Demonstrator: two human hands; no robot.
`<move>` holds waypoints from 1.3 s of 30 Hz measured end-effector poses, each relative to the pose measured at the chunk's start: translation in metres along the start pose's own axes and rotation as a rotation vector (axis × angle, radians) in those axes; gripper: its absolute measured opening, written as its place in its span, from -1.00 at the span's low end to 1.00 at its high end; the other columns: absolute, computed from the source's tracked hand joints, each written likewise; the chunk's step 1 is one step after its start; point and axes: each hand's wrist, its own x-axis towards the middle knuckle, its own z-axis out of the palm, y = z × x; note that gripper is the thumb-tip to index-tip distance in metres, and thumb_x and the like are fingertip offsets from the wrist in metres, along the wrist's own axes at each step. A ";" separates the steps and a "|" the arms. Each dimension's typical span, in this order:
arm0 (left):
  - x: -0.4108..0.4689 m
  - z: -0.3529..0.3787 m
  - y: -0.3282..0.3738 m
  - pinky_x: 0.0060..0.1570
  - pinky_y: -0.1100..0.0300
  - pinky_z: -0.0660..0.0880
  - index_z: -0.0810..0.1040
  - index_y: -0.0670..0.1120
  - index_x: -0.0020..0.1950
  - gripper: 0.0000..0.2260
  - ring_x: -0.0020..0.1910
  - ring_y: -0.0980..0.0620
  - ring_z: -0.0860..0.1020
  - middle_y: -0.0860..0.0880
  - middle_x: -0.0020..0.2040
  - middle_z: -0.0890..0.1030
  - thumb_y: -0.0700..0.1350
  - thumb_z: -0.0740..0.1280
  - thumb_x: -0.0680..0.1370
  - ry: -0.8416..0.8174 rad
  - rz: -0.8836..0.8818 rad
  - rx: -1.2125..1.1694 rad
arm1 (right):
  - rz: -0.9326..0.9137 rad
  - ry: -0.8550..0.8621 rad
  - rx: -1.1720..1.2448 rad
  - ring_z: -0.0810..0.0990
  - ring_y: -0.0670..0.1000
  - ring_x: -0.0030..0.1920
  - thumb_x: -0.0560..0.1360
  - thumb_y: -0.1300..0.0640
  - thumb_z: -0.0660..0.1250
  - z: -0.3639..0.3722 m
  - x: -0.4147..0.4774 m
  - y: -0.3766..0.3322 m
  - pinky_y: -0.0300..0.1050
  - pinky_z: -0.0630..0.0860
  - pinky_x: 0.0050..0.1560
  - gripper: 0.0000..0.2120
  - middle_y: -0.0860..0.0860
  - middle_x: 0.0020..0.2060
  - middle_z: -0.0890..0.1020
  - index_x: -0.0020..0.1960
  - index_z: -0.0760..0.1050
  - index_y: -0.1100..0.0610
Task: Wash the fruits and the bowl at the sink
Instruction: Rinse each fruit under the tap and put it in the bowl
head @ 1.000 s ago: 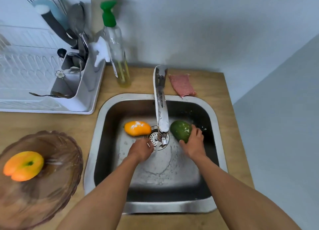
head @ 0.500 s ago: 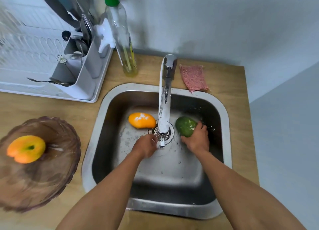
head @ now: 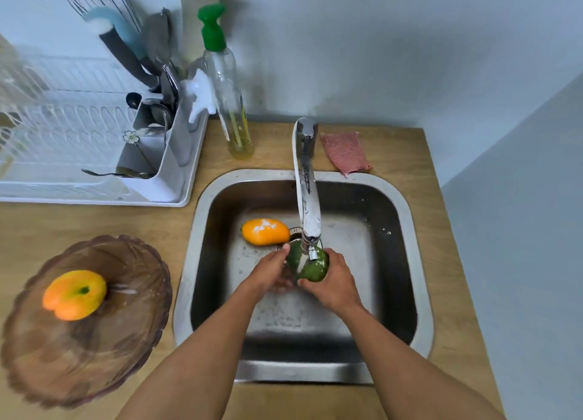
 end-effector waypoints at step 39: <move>0.004 -0.012 0.001 -0.03 -0.12 0.64 0.48 -0.07 0.34 -0.58 0.17 -0.19 0.60 -0.19 0.29 0.56 -0.03 0.42 0.51 -0.308 0.020 -0.365 | 0.391 -0.012 1.079 0.54 0.12 0.17 0.52 0.14 0.33 0.000 -0.014 -0.022 0.05 0.58 0.00 -0.68 0.09 0.11 0.58 0.27 0.49 0.10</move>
